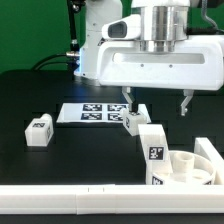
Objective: Assemble stool
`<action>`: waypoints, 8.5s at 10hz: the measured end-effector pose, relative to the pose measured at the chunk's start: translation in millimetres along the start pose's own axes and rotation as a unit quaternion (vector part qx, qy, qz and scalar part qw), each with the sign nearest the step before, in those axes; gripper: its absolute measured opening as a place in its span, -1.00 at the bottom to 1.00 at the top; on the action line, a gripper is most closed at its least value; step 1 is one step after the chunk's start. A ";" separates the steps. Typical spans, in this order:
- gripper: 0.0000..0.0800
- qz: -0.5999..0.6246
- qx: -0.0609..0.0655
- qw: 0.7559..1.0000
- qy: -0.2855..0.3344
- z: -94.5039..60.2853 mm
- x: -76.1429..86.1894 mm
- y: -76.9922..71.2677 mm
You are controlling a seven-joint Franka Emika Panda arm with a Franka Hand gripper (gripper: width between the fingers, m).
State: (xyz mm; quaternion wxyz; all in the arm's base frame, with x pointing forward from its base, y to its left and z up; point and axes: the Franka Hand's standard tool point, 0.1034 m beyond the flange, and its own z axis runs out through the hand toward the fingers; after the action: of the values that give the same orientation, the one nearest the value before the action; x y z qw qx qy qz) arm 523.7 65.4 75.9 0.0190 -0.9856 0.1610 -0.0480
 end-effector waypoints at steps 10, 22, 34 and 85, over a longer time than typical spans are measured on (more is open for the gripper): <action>0.62 -0.236 -0.025 0.969 -0.074 15.9 -44.2 17.3; 0.62 -0.191 -0.104 0.853 -0.474 42.1 -94.8 51.3; 0.31 -0.145 -0.134 0.851 -0.487 57.2 -96.4 60.1; -0.19 -0.041 0.114 0.965 0.233 -16.0 90.1 -70.7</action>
Offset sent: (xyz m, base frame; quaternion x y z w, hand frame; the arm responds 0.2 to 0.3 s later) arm -0.0409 -0.0025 -0.0123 0.0122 -0.0842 -0.1396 0.9866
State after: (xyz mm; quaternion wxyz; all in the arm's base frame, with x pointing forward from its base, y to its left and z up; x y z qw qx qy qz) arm 629.5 103.2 103.5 0.0911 -0.9444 0.1139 -0.2946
